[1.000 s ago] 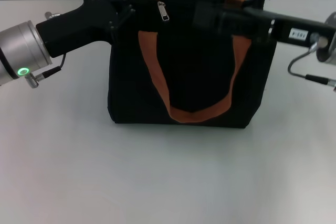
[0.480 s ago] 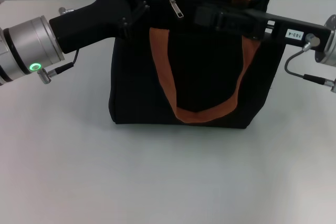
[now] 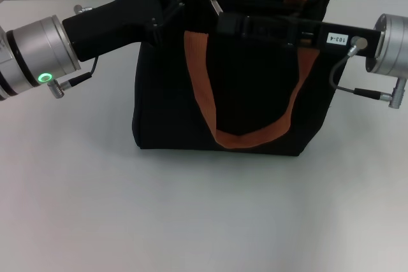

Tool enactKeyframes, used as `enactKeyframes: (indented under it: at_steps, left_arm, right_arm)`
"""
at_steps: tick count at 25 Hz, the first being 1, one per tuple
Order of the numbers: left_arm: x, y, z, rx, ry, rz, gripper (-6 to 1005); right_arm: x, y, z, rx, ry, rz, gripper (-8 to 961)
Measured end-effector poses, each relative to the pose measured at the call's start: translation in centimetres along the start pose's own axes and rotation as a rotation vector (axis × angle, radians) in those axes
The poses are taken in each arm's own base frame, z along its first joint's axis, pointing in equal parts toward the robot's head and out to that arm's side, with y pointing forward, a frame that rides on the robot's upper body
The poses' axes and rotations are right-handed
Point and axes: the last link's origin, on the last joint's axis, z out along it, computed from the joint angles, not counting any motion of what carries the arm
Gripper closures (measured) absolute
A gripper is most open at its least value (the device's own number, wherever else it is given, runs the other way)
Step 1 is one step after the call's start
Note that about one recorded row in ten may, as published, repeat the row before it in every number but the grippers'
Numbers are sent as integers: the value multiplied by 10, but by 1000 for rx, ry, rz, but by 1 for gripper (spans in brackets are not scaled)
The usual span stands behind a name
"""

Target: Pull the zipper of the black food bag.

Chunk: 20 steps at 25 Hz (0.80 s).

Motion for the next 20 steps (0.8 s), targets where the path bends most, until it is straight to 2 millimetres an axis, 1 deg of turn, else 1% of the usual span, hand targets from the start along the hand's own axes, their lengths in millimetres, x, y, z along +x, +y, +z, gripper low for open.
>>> enactKeyframes:
  at_steps: [12,20]
  left_arm:
    - [-1,0,0,5,10,17,948]
    - [-1,0,0,7,9,26,946]
  right_arm:
    - [-9,-1,10,7,2,58,138]
    - [-9,-1,15,-2,8,95,139]
